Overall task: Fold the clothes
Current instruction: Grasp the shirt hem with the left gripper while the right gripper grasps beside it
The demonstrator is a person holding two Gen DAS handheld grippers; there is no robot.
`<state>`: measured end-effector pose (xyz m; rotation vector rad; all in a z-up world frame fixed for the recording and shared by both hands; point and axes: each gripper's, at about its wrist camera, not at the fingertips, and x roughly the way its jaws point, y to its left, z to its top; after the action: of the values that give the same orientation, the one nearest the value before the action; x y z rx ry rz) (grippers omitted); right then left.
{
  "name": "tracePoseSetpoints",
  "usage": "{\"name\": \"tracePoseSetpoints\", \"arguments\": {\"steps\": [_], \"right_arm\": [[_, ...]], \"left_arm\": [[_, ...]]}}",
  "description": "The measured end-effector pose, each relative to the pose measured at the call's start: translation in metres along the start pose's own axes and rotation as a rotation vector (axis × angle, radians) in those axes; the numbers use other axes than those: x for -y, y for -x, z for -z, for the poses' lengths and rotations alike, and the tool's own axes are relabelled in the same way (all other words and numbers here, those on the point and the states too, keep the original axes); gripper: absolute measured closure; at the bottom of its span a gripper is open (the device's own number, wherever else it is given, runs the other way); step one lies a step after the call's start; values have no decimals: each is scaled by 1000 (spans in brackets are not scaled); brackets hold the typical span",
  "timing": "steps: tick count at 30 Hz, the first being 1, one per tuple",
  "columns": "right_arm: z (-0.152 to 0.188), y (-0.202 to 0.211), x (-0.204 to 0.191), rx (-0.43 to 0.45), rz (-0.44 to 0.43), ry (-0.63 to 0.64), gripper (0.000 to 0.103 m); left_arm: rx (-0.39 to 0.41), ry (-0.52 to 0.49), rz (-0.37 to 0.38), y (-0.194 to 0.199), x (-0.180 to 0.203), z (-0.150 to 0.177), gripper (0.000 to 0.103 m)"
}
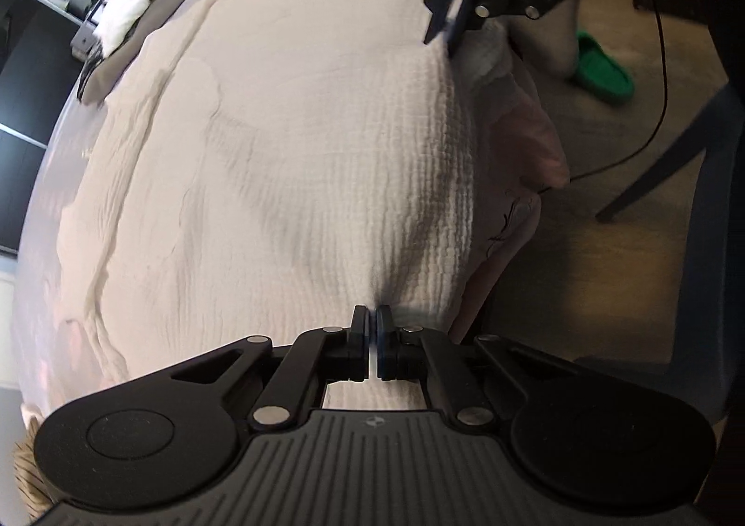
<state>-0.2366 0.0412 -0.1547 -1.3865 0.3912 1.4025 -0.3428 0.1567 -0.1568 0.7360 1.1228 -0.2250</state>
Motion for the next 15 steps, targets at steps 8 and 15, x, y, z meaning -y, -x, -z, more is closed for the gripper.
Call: {"name": "tracePoseSetpoints", "arguments": {"steps": [8,15], "right_arm": [[-4,19,38,32,-42,-152,99],[-12,27,81,80,17,-255,99]], "left_arm": [[53,91,28,25,-25,1,102],[120,243,-17,40,-74,-2,102]]}}
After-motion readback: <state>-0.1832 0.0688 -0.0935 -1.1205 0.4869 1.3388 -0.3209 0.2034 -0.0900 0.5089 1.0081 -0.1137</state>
